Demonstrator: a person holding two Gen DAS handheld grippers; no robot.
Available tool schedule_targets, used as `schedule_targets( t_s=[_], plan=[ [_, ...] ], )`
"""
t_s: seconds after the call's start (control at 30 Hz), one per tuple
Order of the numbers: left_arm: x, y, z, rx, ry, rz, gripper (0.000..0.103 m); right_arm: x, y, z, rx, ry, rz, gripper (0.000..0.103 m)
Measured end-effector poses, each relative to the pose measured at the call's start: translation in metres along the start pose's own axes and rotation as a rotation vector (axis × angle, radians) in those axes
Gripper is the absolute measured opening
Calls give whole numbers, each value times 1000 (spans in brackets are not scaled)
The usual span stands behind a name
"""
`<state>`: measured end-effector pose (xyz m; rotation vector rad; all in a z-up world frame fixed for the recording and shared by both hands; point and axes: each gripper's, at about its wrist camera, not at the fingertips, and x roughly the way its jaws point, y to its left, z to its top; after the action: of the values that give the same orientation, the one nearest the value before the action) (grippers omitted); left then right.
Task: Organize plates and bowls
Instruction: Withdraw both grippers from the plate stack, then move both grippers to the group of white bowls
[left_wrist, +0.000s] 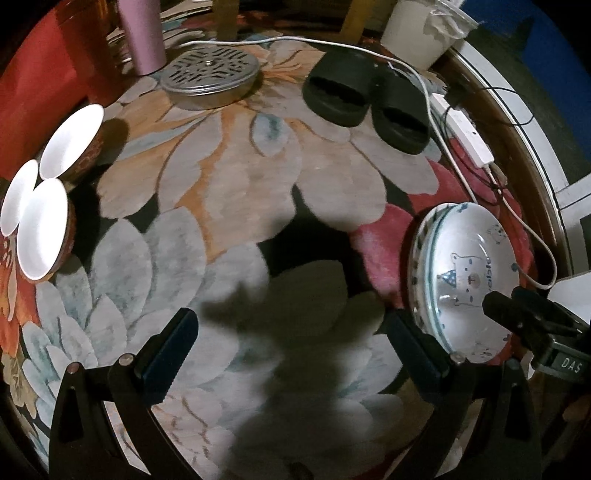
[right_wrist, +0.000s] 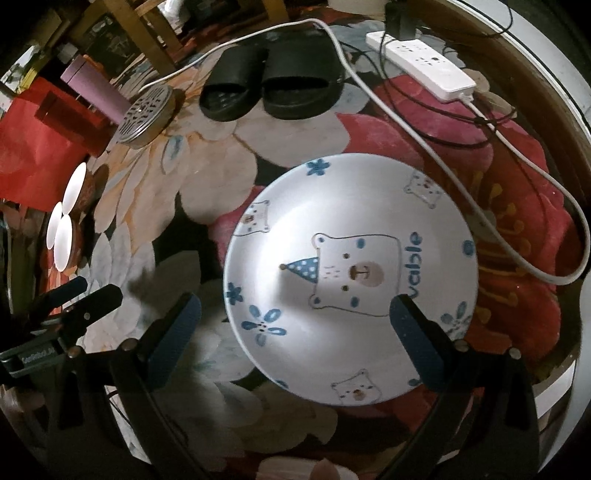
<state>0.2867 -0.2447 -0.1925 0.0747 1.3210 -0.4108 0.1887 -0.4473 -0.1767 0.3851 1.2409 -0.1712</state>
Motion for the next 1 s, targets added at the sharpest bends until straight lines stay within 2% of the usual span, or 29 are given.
schedule_targets(
  t_s=[1.0],
  plan=[
    [-10, 82, -14, -109, -2, 62, 102, 27, 69, 1, -102, 39, 39, 103]
  ],
)
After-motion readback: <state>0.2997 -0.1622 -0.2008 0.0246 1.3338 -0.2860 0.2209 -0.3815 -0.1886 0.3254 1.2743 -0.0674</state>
